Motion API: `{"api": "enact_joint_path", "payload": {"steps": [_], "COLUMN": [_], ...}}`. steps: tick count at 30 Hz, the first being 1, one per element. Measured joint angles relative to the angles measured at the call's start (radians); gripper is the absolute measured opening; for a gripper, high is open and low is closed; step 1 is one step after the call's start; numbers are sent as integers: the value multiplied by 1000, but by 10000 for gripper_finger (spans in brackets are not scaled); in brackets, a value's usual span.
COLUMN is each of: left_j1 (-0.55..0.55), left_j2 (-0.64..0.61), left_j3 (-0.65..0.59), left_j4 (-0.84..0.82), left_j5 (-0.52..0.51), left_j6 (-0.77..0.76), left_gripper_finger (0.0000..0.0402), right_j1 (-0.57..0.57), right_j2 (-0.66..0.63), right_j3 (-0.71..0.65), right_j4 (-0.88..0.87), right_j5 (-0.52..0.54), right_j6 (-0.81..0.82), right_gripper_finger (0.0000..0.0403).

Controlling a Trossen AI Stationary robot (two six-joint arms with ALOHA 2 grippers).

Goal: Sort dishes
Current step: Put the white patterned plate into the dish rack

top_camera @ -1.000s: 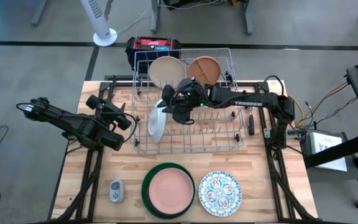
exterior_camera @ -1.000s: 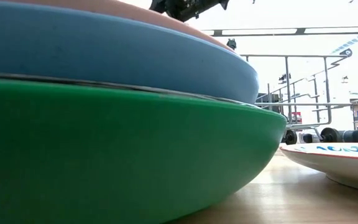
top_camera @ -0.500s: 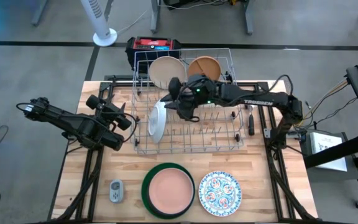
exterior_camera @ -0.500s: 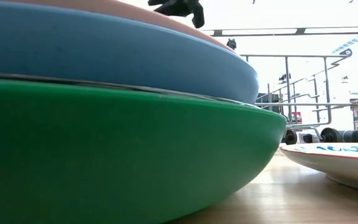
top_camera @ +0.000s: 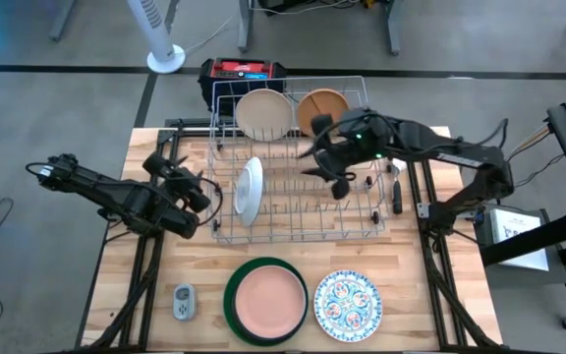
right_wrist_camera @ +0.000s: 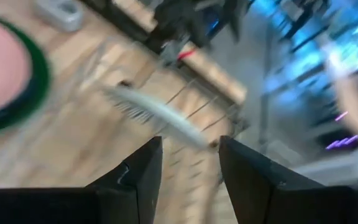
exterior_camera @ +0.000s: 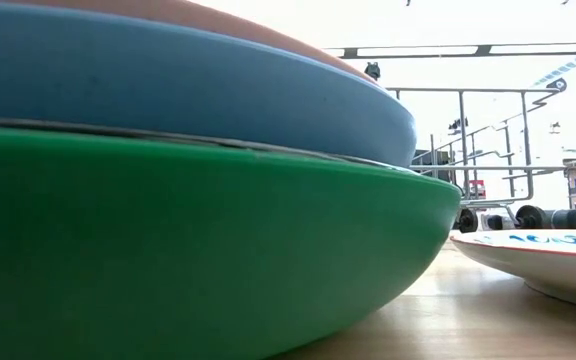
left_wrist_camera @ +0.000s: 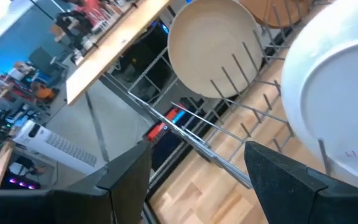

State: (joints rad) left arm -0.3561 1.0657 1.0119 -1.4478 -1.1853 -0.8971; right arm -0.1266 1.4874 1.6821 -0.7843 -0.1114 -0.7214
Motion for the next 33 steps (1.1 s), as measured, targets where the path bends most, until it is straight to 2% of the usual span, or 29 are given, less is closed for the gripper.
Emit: {"api": "enact_joint_path", "payload": {"steps": [4,9,17,20,25,33], "left_j1": [0,0,-18,-46,-111,-225], "left_j2": [0,0,29,52,119,345], "left_j3": [0,1,3,29,141,392], "left_j4": [37,170,499,494,416,372], "left_j5": [19,141,374,441,440,437], "left_j6": [-10,41,244,222,165,181], "left_gripper_finger": [247,247,247,247,237,232], "right_j1": [31,107,239,293,379,493], "right_j2": [-30,-55,-124,-168,-238,-319], "right_j3": [-8,-84,-250,-316,-430,-579], "right_j4": [-135,-205,-204,-200,-185,-135], "right_j5": [-3,-1,36,98,166,193], "right_j6": [107,167,284,356,497,674], "right_gripper_finger": [137,124,106,101,102,100]}}
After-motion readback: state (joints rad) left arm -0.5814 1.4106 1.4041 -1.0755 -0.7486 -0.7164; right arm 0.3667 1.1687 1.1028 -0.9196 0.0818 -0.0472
